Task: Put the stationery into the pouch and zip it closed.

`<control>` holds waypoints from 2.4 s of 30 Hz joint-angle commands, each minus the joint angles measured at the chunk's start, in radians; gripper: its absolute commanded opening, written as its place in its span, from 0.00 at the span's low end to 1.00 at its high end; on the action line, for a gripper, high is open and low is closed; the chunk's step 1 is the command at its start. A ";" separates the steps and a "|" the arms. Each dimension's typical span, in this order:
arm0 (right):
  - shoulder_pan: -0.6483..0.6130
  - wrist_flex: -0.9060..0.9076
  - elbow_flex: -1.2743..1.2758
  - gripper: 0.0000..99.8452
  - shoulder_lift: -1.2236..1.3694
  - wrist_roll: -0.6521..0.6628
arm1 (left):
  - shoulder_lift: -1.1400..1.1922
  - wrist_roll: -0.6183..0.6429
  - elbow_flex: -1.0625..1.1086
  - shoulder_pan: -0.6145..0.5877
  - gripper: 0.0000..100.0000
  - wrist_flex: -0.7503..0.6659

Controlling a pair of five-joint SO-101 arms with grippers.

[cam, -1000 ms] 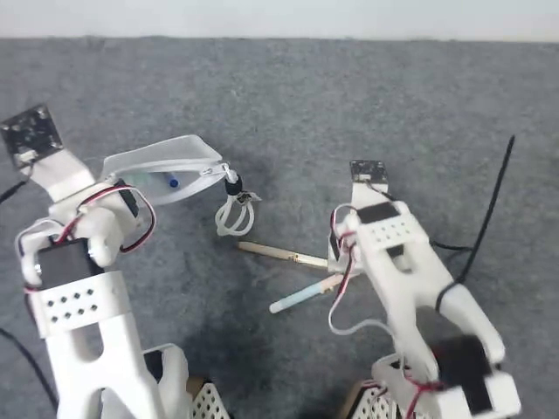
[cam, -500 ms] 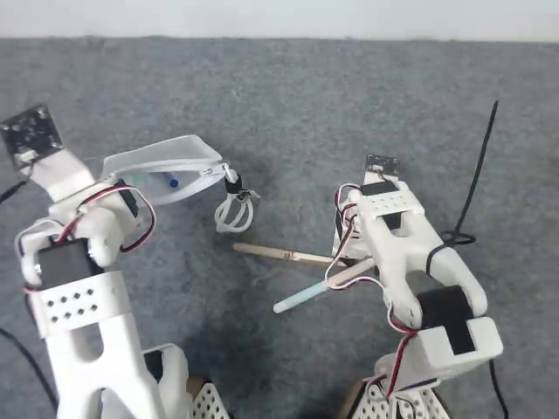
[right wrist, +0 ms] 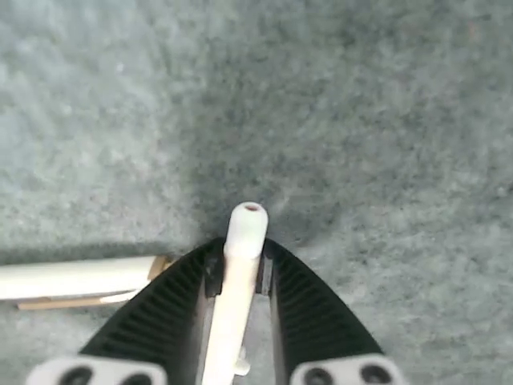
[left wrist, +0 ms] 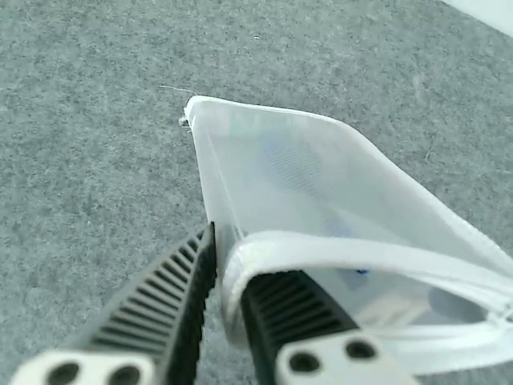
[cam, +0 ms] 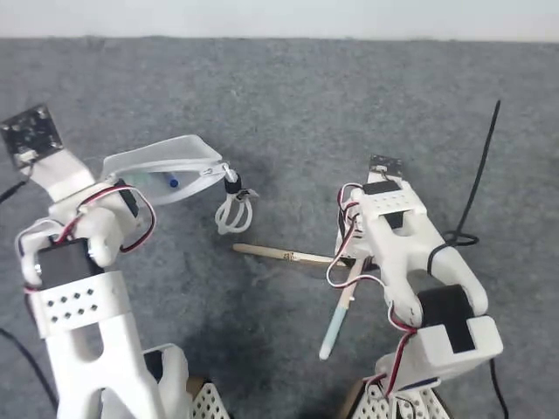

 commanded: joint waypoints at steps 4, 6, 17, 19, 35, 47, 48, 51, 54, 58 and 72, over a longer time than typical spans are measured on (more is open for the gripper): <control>-0.008 0.082 -0.048 0.01 -0.189 -0.005 | -0.006 0.011 -0.016 -0.005 0.01 -0.037; -0.008 0.107 -0.048 0.01 -0.239 -0.005 | -0.006 0.011 -0.016 -0.005 0.01 -0.037; -0.102 0.239 -0.046 0.01 -0.472 -0.003 | -0.006 0.011 -0.016 -0.005 0.01 -0.037; -0.119 0.259 -0.046 0.01 -0.515 -0.003 | -0.006 0.011 -0.016 -0.005 0.01 -0.037; -0.140 0.328 -0.044 0.01 -0.754 0.066 | -0.006 0.011 -0.016 -0.005 0.01 -0.034; -0.317 0.318 -0.046 0.01 -0.969 0.063 | -0.006 0.011 -0.016 -0.005 0.01 -0.035; -0.323 0.318 -0.046 0.01 -0.981 0.063 | -0.006 0.011 -0.015 -0.005 0.01 -0.035; -0.344 0.303 -0.052 0.01 -1.010 0.063 | -0.006 0.011 -0.015 -0.005 0.01 -0.034; -0.367 0.249 -0.052 0.01 -1.041 0.063 | -0.006 0.011 -0.015 -0.005 0.01 -0.034; -0.400 0.157 -0.051 0.01 -1.086 0.061 | -0.006 0.011 -0.015 -0.005 0.01 -0.034; -0.456 -0.165 -0.044 0.01 -1.115 -0.032 | -0.006 0.011 -0.015 -0.005 0.01 -0.034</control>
